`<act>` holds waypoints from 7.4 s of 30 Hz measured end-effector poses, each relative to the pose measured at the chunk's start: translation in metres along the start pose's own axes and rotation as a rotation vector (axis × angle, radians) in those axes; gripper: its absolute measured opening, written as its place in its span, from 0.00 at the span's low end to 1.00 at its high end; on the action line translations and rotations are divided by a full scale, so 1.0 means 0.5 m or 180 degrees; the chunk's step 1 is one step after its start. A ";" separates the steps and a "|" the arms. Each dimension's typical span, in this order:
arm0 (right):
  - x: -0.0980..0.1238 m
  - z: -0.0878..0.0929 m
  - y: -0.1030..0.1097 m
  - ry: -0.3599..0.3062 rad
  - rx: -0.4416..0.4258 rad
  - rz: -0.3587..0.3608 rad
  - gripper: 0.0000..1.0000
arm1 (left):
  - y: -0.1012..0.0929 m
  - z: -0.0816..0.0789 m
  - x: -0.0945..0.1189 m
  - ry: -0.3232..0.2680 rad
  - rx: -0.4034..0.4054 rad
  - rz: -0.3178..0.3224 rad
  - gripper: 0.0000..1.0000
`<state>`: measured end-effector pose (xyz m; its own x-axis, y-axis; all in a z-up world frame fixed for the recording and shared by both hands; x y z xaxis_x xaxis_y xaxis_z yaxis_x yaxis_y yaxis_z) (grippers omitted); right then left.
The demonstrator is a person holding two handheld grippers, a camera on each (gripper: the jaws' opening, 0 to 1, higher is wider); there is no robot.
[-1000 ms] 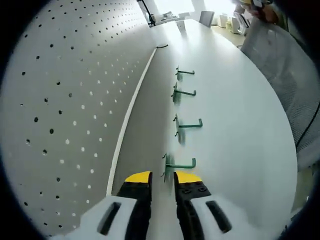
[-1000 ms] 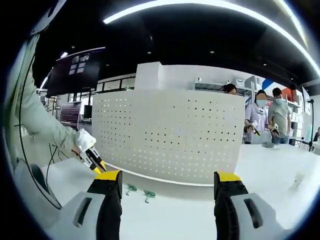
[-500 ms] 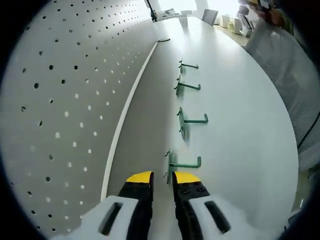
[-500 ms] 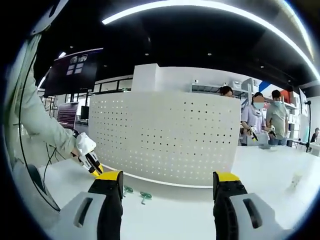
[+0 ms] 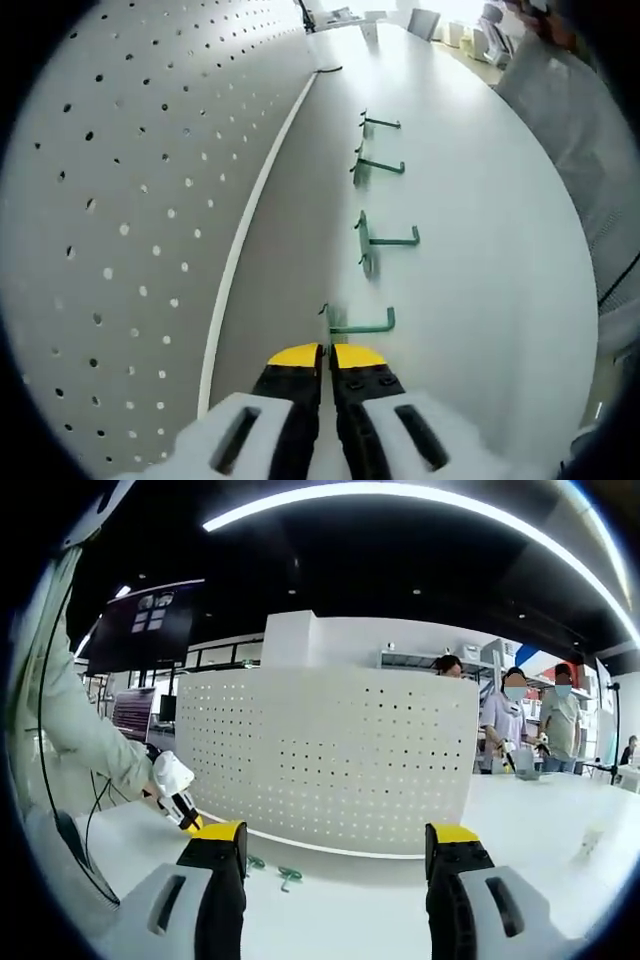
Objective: Insert the hook assembly into the mounting plate slot until the hook locks in place.
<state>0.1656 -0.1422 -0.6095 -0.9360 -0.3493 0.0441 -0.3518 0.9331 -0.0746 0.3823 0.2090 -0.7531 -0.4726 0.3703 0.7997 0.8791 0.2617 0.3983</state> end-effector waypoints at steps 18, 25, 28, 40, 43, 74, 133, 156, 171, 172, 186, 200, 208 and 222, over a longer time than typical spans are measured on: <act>0.002 -0.018 0.019 -0.0146 0.0061 -0.0201 0.69 | -0.001 -0.068 0.127 -0.0795 0.1062 -0.1073 0.03; 0.002 -0.045 0.023 -0.0279 0.0034 -0.0310 0.63 | -0.007 -0.100 0.207 -0.1235 0.1527 -0.1421 0.03; 0.002 -0.065 0.027 -0.0373 0.0071 -0.0366 0.60 | -0.010 -0.120 0.240 -0.1410 0.1590 -0.1576 0.03; -0.006 -0.146 0.076 -0.0618 0.0140 -0.0896 0.40 | -0.055 -0.229 0.386 -0.2443 0.1943 -0.1962 0.03; -0.013 -0.168 0.093 -0.0710 0.0165 -0.1035 0.35 | -0.074 -0.254 0.407 -0.2581 0.1938 -0.1937 0.03; -0.100 -0.232 0.210 -0.0900 -0.0067 -0.1868 0.12 | -0.190 -0.366 0.473 -0.3237 0.1960 -0.1538 0.03; -0.165 -0.229 0.296 -0.0877 -0.0076 -0.2134 0.01 | -0.221 -0.275 0.492 -0.2891 0.2168 -0.2008 0.48; -0.319 -0.236 0.162 -0.0951 0.0008 -0.0676 0.01 | -0.290 -0.156 0.443 -0.2495 0.2225 -0.2478 0.57; -0.466 -0.259 0.083 -0.0853 0.0117 -0.0005 0.01 | -0.296 -0.172 0.428 -0.2578 0.1959 -0.2295 0.56; -0.471 -0.258 0.079 -0.0838 0.0109 0.0031 0.01 | -0.296 -0.172 0.427 -0.2577 0.1955 -0.2288 0.56; -0.540 -0.220 0.062 -0.0582 0.0112 0.0181 0.01 | -0.292 -0.169 0.422 -0.2553 0.1983 -0.2234 0.56; -0.559 -0.220 0.056 -0.0560 0.0091 0.0267 0.01 | -0.290 -0.168 0.421 -0.2566 0.1993 -0.2220 0.55; -0.562 -0.218 0.055 -0.0542 0.0211 0.0293 0.01 | -0.290 -0.168 0.422 -0.2581 0.1998 -0.2221 0.55; -0.553 -0.226 0.072 -0.0601 0.0288 0.0206 0.09 | -0.291 -0.167 0.423 -0.2584 0.2009 -0.2249 0.55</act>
<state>0.4135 -0.0026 -0.5117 -0.9398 -0.3067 -0.1505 -0.2828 0.9456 -0.1608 0.1596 0.1748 -0.6043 -0.9282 0.3585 -0.0990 0.3403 0.9261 0.1630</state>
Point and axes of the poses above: the point that each gripper's makers call its tool centre point, and the gripper's own axes: x roughly backward along the fingers, y roughly to its left, z roughly out of its underside, the point moved 8 cm from there along x, roughly backward along the fingers, and after that the axes turned 10 degrees about -z, right-handed, at the moved point
